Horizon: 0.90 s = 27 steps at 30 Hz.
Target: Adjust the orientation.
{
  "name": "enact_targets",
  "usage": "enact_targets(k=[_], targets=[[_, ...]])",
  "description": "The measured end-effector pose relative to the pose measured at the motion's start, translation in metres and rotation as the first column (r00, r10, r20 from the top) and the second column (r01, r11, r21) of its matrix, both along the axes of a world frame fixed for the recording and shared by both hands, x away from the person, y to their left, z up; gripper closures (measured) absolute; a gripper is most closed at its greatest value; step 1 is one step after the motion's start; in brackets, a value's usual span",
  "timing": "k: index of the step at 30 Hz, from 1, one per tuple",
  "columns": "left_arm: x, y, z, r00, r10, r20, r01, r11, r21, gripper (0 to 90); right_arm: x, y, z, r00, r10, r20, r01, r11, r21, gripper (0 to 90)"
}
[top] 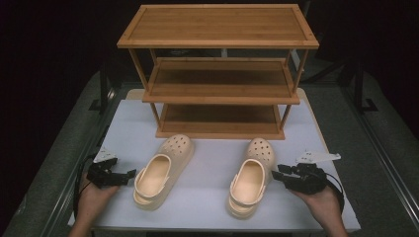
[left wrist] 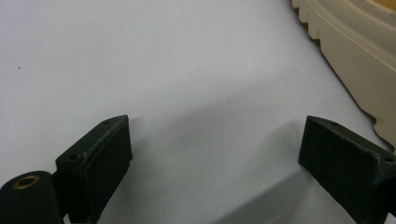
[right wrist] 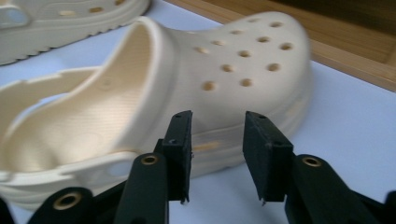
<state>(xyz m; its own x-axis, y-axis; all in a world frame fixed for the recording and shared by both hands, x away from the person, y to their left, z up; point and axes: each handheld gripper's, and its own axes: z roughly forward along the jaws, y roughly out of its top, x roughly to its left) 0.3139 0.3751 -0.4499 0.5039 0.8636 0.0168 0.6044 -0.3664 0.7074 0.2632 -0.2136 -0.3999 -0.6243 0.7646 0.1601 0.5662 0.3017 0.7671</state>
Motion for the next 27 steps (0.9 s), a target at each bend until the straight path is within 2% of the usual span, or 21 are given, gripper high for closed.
enact_targets(k=[3, 8, 19, 27], targets=[[0.000, 0.000, 0.000, 1.0000, 0.000, 0.000, 0.000, 1.0000, 0.000, 8.7, -0.004, 0.008, 0.005, 0.9997, 0.016, 0.015, -0.016, 1.000, 0.001, 57.8], [0.000, 0.000, 0.000, 1.0000, 0.000, 0.000, 0.000, 1.0000, 0.000, 8.7, -0.006, 0.018, 0.009, 0.9990, 0.042, 0.017, -0.043, 0.998, 0.038, 52.6], [0.000, 0.000, 0.000, 1.0000, 0.000, -0.001, 0.000, 1.0000, 0.001, 8.7, -0.004, 0.034, 0.001, 0.9992, 0.038, 0.011, -0.038, 0.999, -0.011, 45.9], [0.000, 0.000, 0.000, 1.0000, 0.000, -0.001, 0.000, 1.0000, 0.001, 8.7, -0.003, 0.032, 0.002, 0.9990, 0.044, 0.008, -0.044, 0.999, -0.014, 46.2]])
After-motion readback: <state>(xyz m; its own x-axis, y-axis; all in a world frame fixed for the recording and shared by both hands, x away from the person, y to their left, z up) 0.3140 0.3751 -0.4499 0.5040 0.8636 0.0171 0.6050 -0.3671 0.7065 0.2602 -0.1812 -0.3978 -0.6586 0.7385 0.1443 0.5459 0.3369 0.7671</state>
